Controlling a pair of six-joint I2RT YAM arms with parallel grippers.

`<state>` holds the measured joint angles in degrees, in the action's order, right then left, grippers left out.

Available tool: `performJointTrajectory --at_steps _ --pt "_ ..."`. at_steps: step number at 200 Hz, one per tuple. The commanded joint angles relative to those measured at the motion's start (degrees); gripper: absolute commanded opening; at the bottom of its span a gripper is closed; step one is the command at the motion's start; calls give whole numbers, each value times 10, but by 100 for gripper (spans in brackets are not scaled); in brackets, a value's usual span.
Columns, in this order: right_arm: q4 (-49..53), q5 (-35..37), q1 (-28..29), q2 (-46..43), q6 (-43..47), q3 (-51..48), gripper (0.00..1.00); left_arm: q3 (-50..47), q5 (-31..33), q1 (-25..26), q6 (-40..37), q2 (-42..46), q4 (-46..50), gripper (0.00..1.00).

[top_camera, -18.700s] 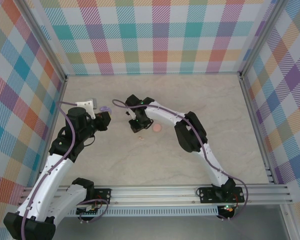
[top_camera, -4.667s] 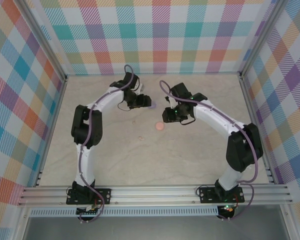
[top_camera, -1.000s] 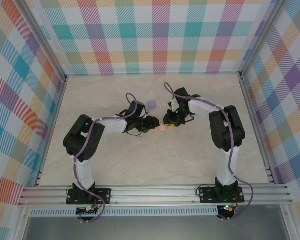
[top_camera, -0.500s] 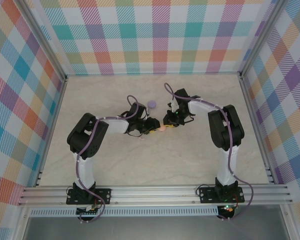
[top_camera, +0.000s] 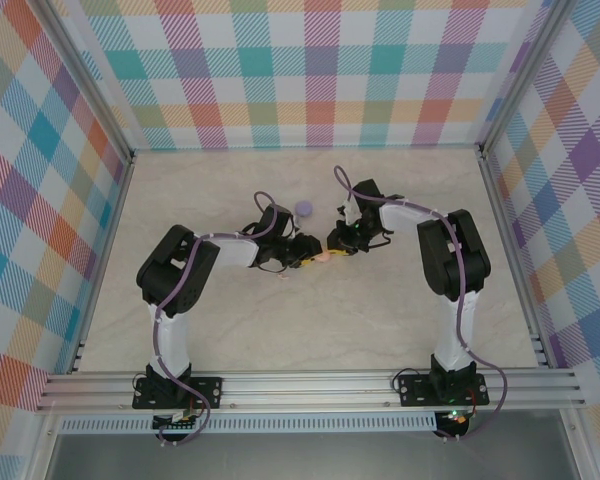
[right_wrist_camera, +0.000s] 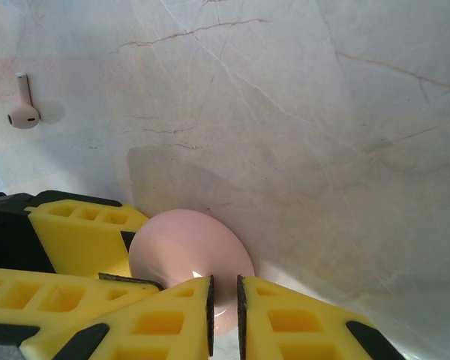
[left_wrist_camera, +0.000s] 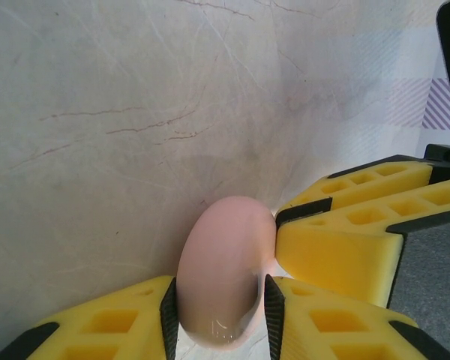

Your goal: Insert the wireless bluetooth earbuds into the charging case

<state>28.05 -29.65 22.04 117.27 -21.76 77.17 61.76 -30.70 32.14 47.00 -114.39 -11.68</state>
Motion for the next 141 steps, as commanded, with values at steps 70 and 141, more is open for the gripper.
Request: performJointTrajectory --at_steps 70,141 --pt "3 24 -8 -75 -9 -45 25 10 16 10 -34 22 30 16" --pt "-50 -90 -58 -277 34 -97 43 3 -37 -40 -168 185 65 16"
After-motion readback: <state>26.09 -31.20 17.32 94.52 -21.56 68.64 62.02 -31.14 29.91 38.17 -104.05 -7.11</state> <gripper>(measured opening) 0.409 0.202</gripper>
